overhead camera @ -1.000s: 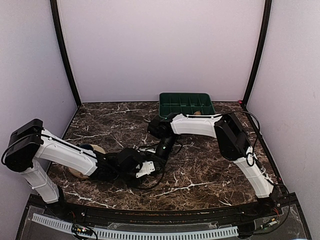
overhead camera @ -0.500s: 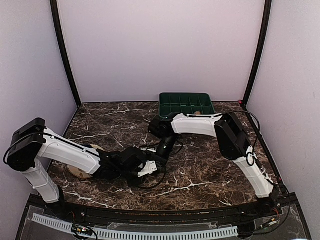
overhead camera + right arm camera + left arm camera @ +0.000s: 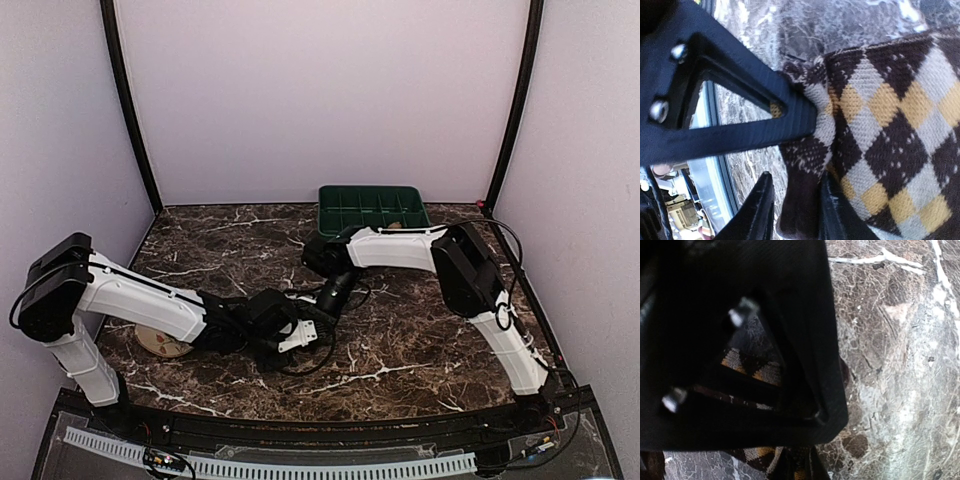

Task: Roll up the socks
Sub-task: Roll the sock at the center of the board.

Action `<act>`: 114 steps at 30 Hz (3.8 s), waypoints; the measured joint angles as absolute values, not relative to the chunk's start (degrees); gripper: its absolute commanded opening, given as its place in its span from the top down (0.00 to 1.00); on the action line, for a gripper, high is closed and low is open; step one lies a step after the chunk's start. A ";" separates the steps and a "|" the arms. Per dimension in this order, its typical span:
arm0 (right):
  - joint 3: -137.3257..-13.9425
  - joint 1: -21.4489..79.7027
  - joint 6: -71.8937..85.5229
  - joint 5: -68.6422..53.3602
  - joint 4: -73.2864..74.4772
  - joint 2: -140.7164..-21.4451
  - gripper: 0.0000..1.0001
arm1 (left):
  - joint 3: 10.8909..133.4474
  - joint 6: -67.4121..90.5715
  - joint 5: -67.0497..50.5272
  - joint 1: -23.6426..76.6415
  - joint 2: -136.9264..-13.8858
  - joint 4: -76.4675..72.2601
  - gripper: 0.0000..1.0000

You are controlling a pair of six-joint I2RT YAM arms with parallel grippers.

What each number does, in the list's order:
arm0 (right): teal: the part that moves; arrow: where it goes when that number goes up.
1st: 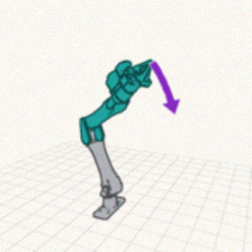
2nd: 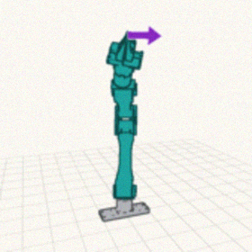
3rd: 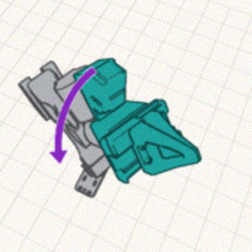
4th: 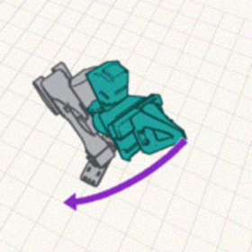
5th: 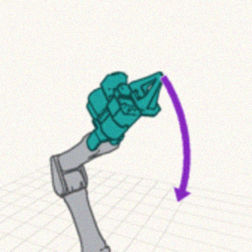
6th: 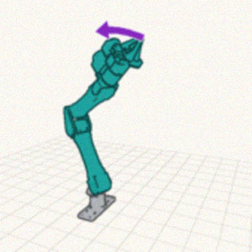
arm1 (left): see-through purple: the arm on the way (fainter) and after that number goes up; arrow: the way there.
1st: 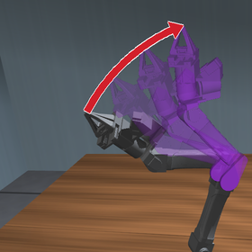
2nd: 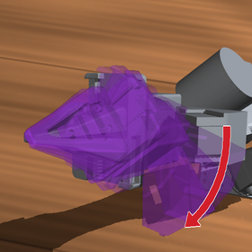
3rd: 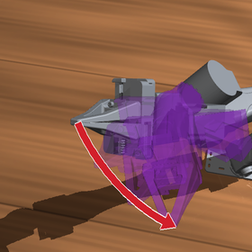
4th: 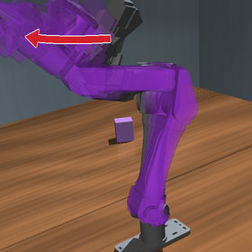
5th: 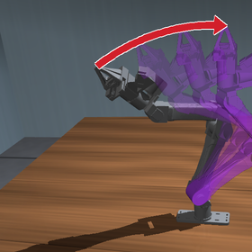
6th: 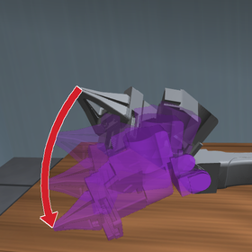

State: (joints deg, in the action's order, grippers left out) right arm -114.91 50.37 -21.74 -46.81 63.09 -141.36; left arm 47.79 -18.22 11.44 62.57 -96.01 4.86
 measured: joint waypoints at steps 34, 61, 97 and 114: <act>-75.24 42.74 -4.58 -44.71 17.96 -117.27 0.63 | 56.99 -6.79 -18.81 48.56 -99.37 22.13 1.00; -58.30 60.05 -1.96 -36.56 -1.96 -103.37 0.63 | 60.47 -6.48 -43.42 38.13 -107.59 30.57 1.00; -60.60 66.13 -31.97 15.18 -14.13 -111.81 0.47 | 60.99 -9.39 -49.69 36.53 -110.48 34.98 1.00; -56.23 66.17 -28.36 12.84 -6.57 -101.45 0.49 | 61.71 -9.39 -49.23 36.18 -110.80 35.73 1.00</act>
